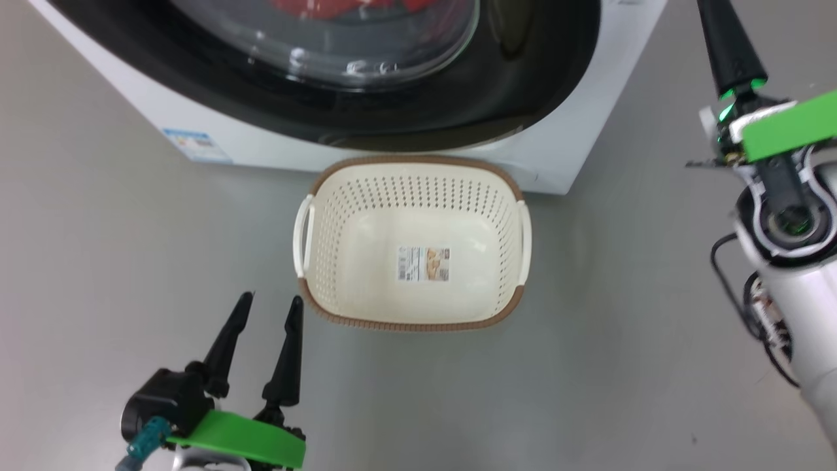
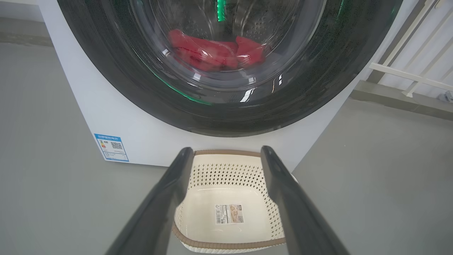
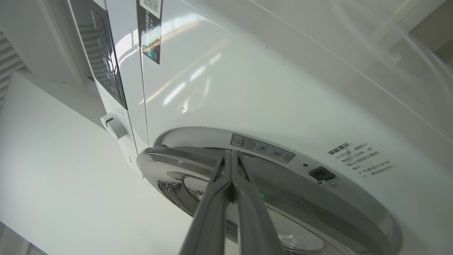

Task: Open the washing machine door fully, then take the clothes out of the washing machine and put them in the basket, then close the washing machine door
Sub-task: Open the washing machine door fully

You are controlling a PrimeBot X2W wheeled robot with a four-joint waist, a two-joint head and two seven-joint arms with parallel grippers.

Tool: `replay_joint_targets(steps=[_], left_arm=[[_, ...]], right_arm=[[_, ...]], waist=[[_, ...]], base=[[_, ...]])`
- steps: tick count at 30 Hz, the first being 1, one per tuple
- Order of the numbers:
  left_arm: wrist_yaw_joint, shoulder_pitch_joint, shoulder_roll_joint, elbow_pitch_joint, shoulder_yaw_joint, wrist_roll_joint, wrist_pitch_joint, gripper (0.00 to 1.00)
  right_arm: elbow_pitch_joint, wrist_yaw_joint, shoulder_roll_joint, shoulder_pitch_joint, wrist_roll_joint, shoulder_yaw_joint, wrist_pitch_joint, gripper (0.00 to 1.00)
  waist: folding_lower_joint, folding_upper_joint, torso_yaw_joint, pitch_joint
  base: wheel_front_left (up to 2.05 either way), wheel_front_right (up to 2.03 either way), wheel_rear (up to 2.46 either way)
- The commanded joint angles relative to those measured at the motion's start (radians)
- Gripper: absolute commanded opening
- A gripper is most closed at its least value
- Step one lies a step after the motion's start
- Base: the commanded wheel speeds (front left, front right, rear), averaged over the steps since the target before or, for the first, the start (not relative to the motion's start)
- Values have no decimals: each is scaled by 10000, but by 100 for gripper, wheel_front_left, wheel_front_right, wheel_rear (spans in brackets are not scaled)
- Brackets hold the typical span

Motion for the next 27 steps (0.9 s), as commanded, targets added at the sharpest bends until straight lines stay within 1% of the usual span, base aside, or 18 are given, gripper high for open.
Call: replay_joint_targets(steps=[1, 5, 14, 21, 27], left_arm=[[-8, -256, 116, -178, 253, -150, -93, 100], [-4, -463, 116, -145, 177, -277, -93, 100], [4, -742, 116, -85, -114, -477, -93, 100], [3, -875, 116, -77, -279, -563, -93, 100], [-2, -973, 116, -16, -340, -580, -93, 100]], right_arm=[[-283, -7, -72, -264, 320, 62, 265, 0], [-100, -7, -343, -809, 993, -15, 1386, 0], [568, -7, -608, -1780, 1548, -124, 3540, 0], [1053, -7, -654, -2185, 1746, -445, 4581, 0], [1553, -7, -446, -2459, 1736, -559, 5147, 0]], waist=[[0, 0, 351, 528], [0, 0, 452, 855], [0, 0, 616, 1312], [-1, 0, 756, 1497], [-1, 0, 756, 1569]], base=[[0, 0, 0], [0, 0, 0], [0, 0, 0], [0, 0, 0], [0, 0, 0]])
